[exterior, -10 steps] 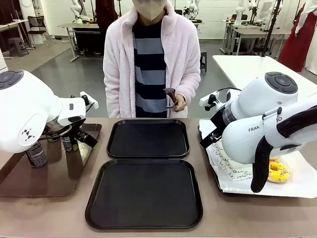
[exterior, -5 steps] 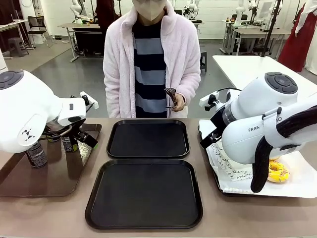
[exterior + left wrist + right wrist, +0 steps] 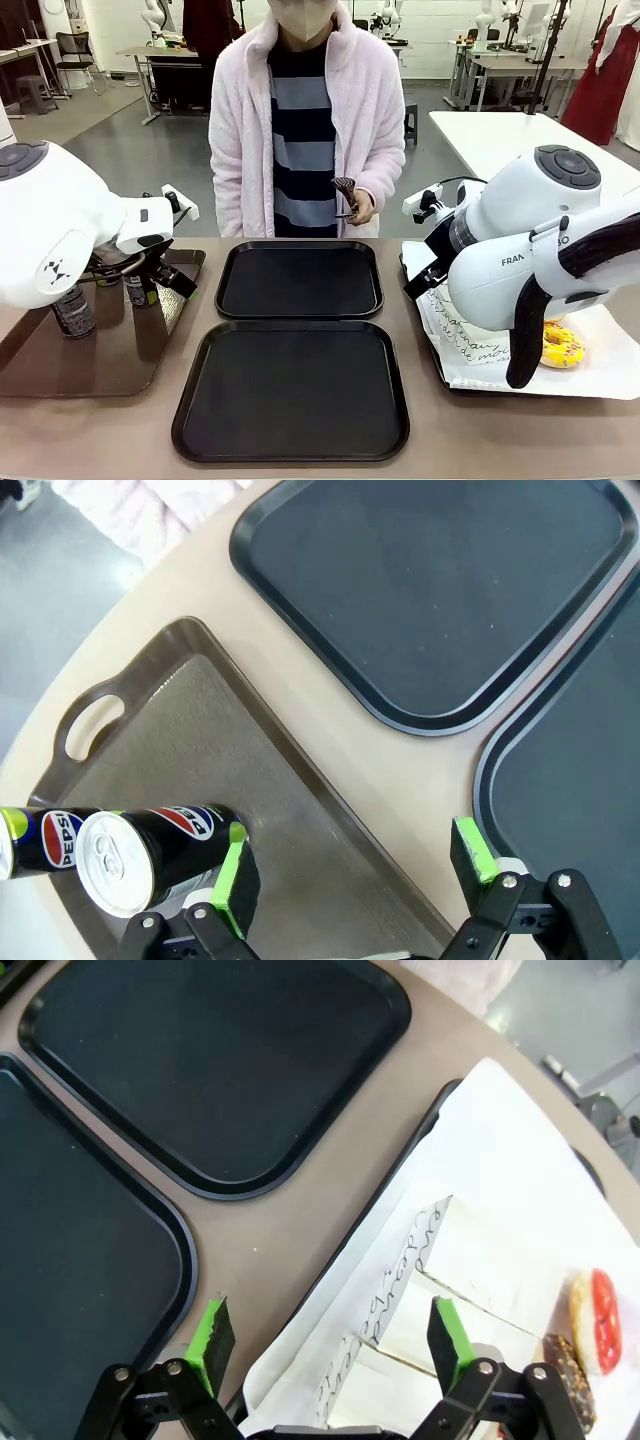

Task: Set up donuts and drinks on trays.
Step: Pick up one Pepsi coke and place it on the Flat Tray.

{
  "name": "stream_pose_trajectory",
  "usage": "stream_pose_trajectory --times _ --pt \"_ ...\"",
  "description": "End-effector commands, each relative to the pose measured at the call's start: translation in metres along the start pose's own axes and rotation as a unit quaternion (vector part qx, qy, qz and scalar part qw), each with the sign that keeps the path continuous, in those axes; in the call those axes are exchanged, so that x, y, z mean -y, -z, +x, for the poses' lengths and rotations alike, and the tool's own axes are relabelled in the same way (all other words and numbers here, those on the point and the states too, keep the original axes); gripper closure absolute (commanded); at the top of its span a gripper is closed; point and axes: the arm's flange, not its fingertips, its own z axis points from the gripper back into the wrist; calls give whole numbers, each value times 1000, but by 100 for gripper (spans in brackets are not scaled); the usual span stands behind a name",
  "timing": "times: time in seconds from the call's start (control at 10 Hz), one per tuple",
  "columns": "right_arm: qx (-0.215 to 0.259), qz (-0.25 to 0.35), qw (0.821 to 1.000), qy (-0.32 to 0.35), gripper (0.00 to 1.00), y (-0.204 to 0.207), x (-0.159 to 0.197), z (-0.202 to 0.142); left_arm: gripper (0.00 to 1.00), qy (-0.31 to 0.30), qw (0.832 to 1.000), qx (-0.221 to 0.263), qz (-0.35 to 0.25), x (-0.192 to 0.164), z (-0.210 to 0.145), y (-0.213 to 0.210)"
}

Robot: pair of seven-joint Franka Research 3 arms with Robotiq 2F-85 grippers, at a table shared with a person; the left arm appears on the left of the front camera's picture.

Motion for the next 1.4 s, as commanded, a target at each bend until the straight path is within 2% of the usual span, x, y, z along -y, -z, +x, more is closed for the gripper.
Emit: stream_pose_trajectory --times 0.0,0.1,0.2,0.4,0.5,0.6,0.8,0.9,1.0,1.1,1.2,1.3 --pt "-44 13 999 -21 0 -52 -26 -30 0 51 998 -27 0 24 -40 -61" --pt "-74 33 996 -49 0 -78 -34 -49 0 75 996 -57 -5 31 -60 -85" --pt "-92 21 993 -67 0 -100 -36 -69 0 97 992 -80 -7 27 -75 -101" --pt "-104 -9 987 -124 0 -130 -57 -129 0 117 988 -93 -24 34 -121 -123" --pt "-85 -2 989 -125 0 -131 -59 -137 0 107 991 -79 -33 39 -129 -125" --pt "-109 9 991 -74 0 -107 -27 -7 0 96 990 -98 -19 13 -11 -107" --pt "-109 9 991 -74 0 -107 -27 -7 0 96 990 -98 -19 13 -11 -107" --pt "-110 4 990 -92 0 -134 -30 -10 0 103 989 -101 -22 12 -16 -128" --pt "-66 135 987 49 0 -130 15 -24 0 -37 982 -22 -182 -29 -23 -129" --pt "-20 193 968 160 0 -129 61 -44 0 -122 953 33 -276 -66 -35 -129" --pt "14 264 934 242 0 -125 97 -67 0 -164 923 71 -341 -89 -49 -127" --pt "38 330 899 286 0 -119 124 -89 0 -208 877 109 -419 -112 -64 -123"
